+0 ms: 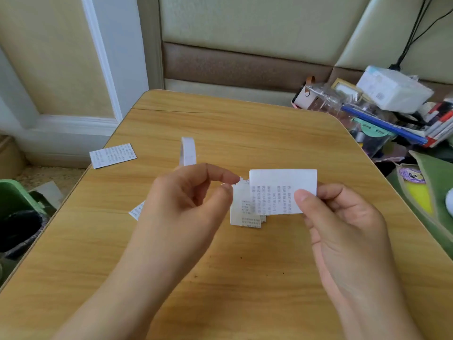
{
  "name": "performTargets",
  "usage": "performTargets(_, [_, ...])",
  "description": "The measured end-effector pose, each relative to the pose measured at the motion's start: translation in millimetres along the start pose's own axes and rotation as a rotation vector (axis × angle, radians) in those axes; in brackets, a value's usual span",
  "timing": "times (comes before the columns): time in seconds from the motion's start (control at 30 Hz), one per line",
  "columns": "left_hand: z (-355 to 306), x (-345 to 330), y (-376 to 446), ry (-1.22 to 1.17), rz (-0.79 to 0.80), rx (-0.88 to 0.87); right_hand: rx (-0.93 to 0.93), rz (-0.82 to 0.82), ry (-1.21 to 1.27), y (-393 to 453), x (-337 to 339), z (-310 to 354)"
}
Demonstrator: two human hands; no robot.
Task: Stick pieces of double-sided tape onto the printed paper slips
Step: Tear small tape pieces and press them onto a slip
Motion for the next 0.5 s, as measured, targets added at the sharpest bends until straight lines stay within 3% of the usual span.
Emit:
performTargets(0.2, [-5.7,-14.8,2.0,-0.221,0.021,0.044,-0.007,0.019,0.082,-0.7,-15.2,-1.7])
performTargets(0.5, [2.7,-7.8,7.3,-0.293,-0.014,0.083,0.008,0.087,0.049,2.1,-28.7,-0.3])
Point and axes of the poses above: each hand's wrist, its own y-axis towards the middle knuckle, its own x-axis out of the back of the hand, z = x × y, the point moved 10 cm from there along y, towards the middle knuckle, and after that the axes turned 2 degrees about -y, right-handed, at the moved point
